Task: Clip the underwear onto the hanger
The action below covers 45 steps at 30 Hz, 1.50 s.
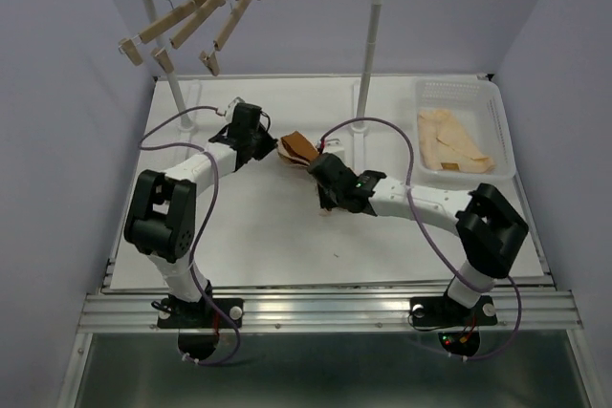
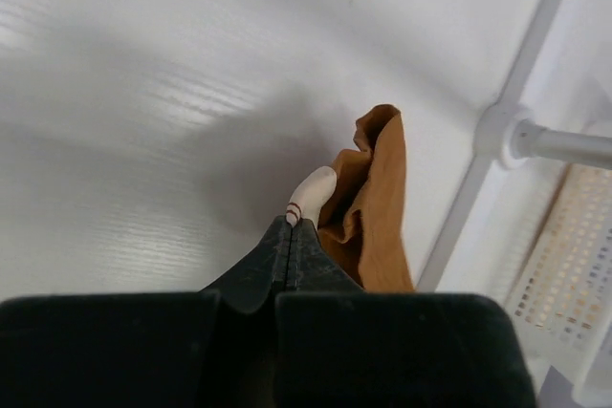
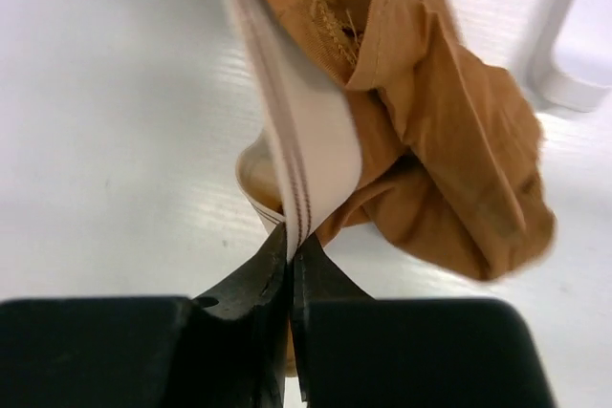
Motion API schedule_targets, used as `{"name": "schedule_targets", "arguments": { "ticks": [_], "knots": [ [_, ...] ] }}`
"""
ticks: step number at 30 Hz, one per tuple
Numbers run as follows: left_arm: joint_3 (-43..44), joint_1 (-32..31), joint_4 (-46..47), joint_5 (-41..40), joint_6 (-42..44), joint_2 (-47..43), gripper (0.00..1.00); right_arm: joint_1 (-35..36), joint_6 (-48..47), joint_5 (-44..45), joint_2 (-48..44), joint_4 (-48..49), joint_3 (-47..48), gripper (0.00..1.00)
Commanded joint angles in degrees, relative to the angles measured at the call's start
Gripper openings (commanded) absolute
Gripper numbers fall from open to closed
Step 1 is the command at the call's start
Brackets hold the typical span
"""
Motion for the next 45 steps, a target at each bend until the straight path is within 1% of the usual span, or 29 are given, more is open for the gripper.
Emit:
{"name": "schedule_targets", "arguments": {
  "ticks": [1,2,4,5,8,10,13,16,19,20,22,23,25,27,28,29,30,32,35,36,38,39,40,41,42,43,44,45],
  "knots": [
    [-0.9,-0.2,0.9,-5.3,2.7,-9.8,0.0,0.4,-11.8,-2.5,-10.5,-6.9,0.6,0.04],
    [-0.6,-0.2,0.9,-5.6,3.5,-10.8,0.0,0.4,-14.7,-4.3,-12.9,-10.8,0.7,0.04],
    [-0.1,-0.2,0.5,-5.4,4.8,-13.5,0.0,0.4,-17.5,-6.5,-14.7,-14.9,2.6,0.04],
    [0.7,-0.2,0.4,-5.3,5.8,-14.4,0.0,0.4,-18.7,-7.5,-15.9,-18.7,3.6,0.04],
    [2.1,-0.2,0.4,-6.5,6.9,-17.0,0.0,0.4,-20.4,-8.8,-17.1,-22.4,7.5,0.03],
    [3.9,-0.2,0.4,-8.0,7.7,-17.7,0.0,0.4,-21.7,-8.5,-18.6,-23.9,9.1,0.01],
    [6.5,-0.2,-1.1,-8.8,8.6,-16.1,0.0,-0.2,-23.5,-7.8,-19.3,-25.6,11.0,0.01],
    [11.5,-0.1,-2.3,-8.8,9.5,-12.5,0.0,-2.6,-25.5,-4.1,-19.7,-27.7,13.6,0.01],
    [19.7,0.2,-4.1,-9.6,9.8,-9.1,0.0,-4.7,-25.0,1.0,-20.5,-28.8,14.9,0.01],
    [21.2,0.2,-3.4,-8.8,10.0,-7.5,0.0,-5.8,-25.0,5.5,-20.5,-28.8,15.3,0.01],
    [24.2,0.2,-1.9,-5.0,10.4,-5.6,0.0,-7.8,-25.2,8.1,-20.2,-28.8,17.7,0.01],
    [27.7,0.0,-1.4,-1.1,10.6,-4.4,0.0,-10.1,-25.4,8.8,-19.7,-28.8,18.6,0.01],
    [33.5,-0.8,-1.4,3.9,10.9,-0.6,0.0,-11.5,-26.6,11.0,-19.2,-29.0,21.2,0.02],
    [36.8,-1.5,-1.4,6.3,11.0,1.8,0.0,-11.6,-27.0,13.6,-18.3,-30.8,23.9,0.02],
    [38.2,-2.3,-1.1,7.6,11.0,3.5,0.0,-11.6,-27.1,14.6,-18.0,-31.7,27.1,0.02],
    [40.2,-2.7,-0.8,9.7,11.3,4.2,0.0,-11.6,-27.4,15.0,-17.7,-33.0,28.2,0.02],
    [40.9,-3.6,-0.3,10.0,11.6,5.0,0.0,-11.6,-27.8,14.6,-17.5,-33.3,29.1,0.02],
    [41.4,-3.9,-0.1,10.4,11.7,5.4,0.0,-11.6,-28.3,12.7,-17.0,-34.1,28.8,0.02],
    [39.2,-2.5,-0.2,10.3,11.4,5.8,0.0,-11.6,-27.7,7.3,-15.1,-34.3,25.3,0.02],
    [36.2,-1.8,-0.2,10.6,11.1,5.8,0.0,-11.6,-27.1,2.9,-14.4,-34.1,22.0,0.02],
    [32.2,0.6,-0.1,11.6,9.8,5.9,0.0,-9.1,-26.3,-1.8,-11.8,-33.1,18.6,0.04],
    [27.7,1.6,-0.1,12.3,9.2,5.8,0.0,-8.0,-25.7,-4.3,-11.0,-31.7,16.9,0.06],
    [25.2,2.4,1.7,13.1,8.8,5.5,0.0,-5.8,-25.3,-8.4,-10.3,-30.6,13.6,0.09],
    [20.3,3.4,2.1,13.6,8.8,5.1,0.0,-4.7,-25.3,-11.0,-8.8,-28.8,12.3,0.13],
    [17.9,3.7,2.9,13.2,8.8,3.7,0.1,-3.6,-25.4,-16.1,-8.1,-27.9,10.6,0.17],
    [14.0,3.9,2.9,11.2,9.5,2.9,0.52,-1.5,-26.1,-18.6,-6.4,-26.7,10.7,0.25],
    [12.5,4.0,2.8,10.6,9.9,1.1,0.75,-0.7,-26.5,-23.2,-5.7,-26.4,11.1,0.34],
    [11.1,4.1,2.7,9.5,10.2,-0.1,0.97,0.0,-26.5,-25.7,-5.2,-25.9,11.7,0.45]
  ]
}}
